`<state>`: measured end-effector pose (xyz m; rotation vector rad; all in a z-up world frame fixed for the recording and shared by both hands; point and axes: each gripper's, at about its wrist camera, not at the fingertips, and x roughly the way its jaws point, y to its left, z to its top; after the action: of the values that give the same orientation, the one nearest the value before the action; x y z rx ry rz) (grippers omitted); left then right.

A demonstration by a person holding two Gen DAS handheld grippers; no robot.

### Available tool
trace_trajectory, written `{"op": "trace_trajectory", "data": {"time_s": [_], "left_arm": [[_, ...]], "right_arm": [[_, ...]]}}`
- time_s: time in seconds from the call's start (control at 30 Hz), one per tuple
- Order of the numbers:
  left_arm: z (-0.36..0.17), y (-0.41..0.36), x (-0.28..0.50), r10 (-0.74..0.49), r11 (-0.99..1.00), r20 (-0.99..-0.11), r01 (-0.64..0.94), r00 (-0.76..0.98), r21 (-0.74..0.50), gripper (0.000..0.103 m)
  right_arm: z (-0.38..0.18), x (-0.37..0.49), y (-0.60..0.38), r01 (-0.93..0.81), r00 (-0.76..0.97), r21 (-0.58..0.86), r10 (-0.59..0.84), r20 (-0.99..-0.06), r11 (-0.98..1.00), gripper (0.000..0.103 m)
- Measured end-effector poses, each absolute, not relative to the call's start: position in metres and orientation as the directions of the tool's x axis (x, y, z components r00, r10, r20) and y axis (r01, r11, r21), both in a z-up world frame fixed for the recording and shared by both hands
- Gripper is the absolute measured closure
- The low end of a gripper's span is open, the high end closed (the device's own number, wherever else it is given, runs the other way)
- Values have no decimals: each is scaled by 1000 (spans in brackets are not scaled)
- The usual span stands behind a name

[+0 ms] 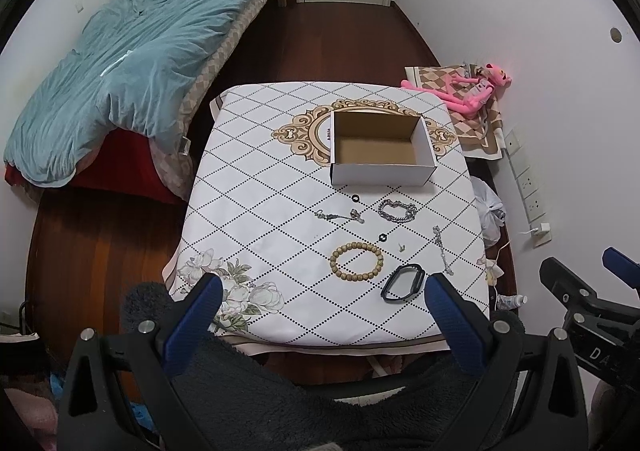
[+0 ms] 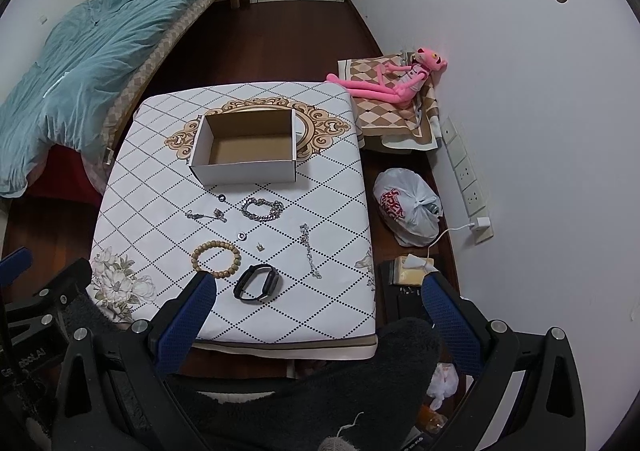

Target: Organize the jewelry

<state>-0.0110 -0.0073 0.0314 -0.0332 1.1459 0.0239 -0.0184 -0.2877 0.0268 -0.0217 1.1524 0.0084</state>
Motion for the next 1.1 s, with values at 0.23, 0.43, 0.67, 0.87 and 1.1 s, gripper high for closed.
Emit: {"op": "trace_trajectory", "data": {"time_s": [0.23,0.43,0.67,0.87,1.1], "left_arm": [[36,-11,-8,1,999,-909,-36,417,-15,0],[37,-6,-12,2,999,-907,-36,421,-14,0],[42,-6,-11,1,999,-905,-34,426,-15,0],[42,-4,-12,3,999,-903,-35,429,-13,0],[42,-5,-13,2,999,-902,-34,432,-14,0]], "right_arm": [[28,-18,-288,-17,411,-15,-7,-912,1000,0],[29,-18,-288,-15,412,-14,-7,-911,1000,0],[31,-17,-288,-12,420,-12,-6,-908,1000,0],[33,-19,-290,-10,423,-10,-4,-906,1000,0],[33,-19,-290,-8,427,-7,-3,-904,1000,0]]}}
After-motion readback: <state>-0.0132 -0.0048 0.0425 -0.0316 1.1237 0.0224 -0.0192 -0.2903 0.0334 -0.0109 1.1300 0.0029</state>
